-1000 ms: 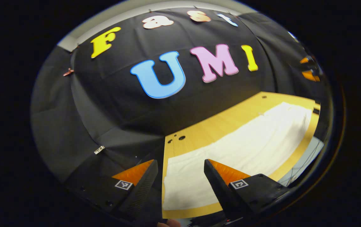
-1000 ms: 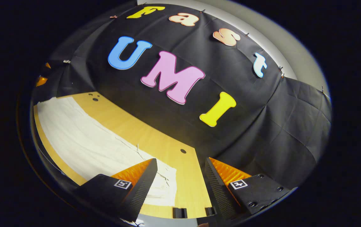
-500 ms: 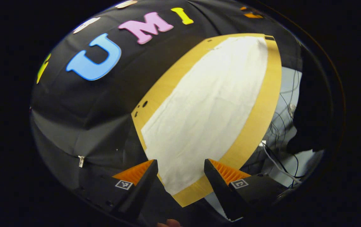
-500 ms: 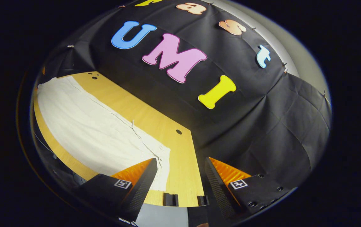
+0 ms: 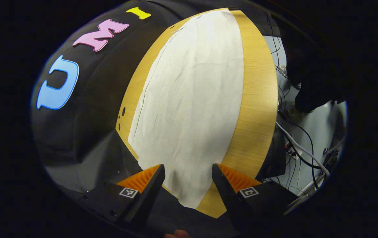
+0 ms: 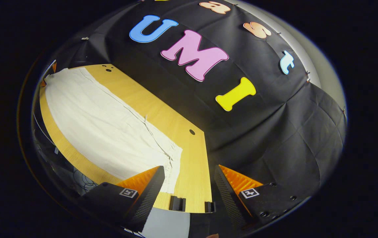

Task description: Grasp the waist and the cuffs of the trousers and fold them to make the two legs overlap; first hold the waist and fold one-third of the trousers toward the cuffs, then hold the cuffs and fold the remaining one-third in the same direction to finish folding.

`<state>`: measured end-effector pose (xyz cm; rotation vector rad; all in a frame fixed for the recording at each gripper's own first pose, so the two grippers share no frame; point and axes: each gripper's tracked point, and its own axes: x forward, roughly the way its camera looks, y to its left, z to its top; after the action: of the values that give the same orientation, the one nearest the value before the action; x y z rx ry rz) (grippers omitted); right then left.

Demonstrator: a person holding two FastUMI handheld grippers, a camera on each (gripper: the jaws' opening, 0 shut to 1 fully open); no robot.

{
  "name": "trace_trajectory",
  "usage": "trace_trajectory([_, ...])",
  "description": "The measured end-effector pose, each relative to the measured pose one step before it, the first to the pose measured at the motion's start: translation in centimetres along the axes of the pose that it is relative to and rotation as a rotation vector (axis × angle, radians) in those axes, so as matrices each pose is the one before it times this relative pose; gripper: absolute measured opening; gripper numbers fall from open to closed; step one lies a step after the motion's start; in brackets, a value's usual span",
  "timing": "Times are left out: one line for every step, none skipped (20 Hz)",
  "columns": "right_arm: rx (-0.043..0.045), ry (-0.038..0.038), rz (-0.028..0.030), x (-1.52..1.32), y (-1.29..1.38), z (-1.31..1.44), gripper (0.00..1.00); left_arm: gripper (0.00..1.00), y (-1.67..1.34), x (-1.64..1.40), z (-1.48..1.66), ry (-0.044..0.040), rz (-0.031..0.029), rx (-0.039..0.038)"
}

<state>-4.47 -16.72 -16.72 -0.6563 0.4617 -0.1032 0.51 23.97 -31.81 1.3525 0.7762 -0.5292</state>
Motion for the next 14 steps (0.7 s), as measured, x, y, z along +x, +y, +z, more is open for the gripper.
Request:
trace_trajectory([-0.00418,0.00808,-0.00127,0.151,0.009,-0.26,0.97,0.96,0.467,0.576,0.262,0.00397,-0.00307,0.02338])
trace_trajectory([-0.00682,0.00528,0.00077,0.18,0.072,-0.308,0.97,0.95,0.287,0.402,-0.088,0.00649,-0.00115,0.02295])
trace_trajectory([-0.01118,0.00439,0.00123,0.172,0.074,-0.428,0.96,0.93,0.398,0.425,0.427,0.00478,-0.00048,0.02593])
trace_trajectory([-0.0159,0.00559,0.00192,0.206,0.091,-0.399,0.97,0.92,-0.031,0.654,-0.088,0.01835,-0.01981,0.0202])
trace_trajectory([-0.01958,0.00469,0.00226,0.241,0.124,-0.267,0.97,0.83,-0.508,0.65,-0.181,0.02931,-0.03608,-0.00422])
trace_trajectory([-0.01917,0.00596,0.00519,0.324,0.065,-0.669,0.97,0.74,-0.355,0.182,0.01,0.01939,-0.02737,-0.02178])
trace_trajectory([-0.01751,0.0055,0.01102,0.347,0.29,-0.601,0.97,0.41,-0.137,0.217,0.202,0.01577,-0.0262,-0.01857])
trace_trajectory([-0.02148,0.00379,0.01499,0.312,0.496,-0.419,0.97,0.33,0.188,-0.031,-0.009,0.00529,-0.01085,-0.01572])
trace_trajectory([-0.03046,0.0044,0.01442,0.447,0.477,-0.443,0.96,0.14,-0.091,0.205,0.177,0.00072,-0.01495,-0.00936])
trace_trajectory([-0.04035,0.00486,0.02159,0.551,0.677,-0.552,0.96,0.11,-0.056,-0.112,0.108,-0.00519,-0.00619,-0.00458])
trace_trajectory([-0.04964,-0.0006,0.02482,0.548,0.808,-0.522,0.96,0.05,-0.003,0.163,0.036,-0.0045,0.00072,-0.00065])
trace_trajectory([-0.05388,-0.00321,0.02949,0.541,0.987,-0.485,0.96,0.07,0.031,0.016,-0.124,-0.00205,0.00485,0.00357])
trace_trajectory([-0.05309,-0.00715,0.02869,0.566,0.866,-0.449,0.96,0.06,-0.085,-0.091,0.168,0.00093,0.0072,0.00664])
trace_trajectory([-0.04758,-0.00575,0.03372,0.843,0.899,-0.353,0.96,0.06,0.045,-0.014,-0.028,0.00305,0.00794,0.00449])
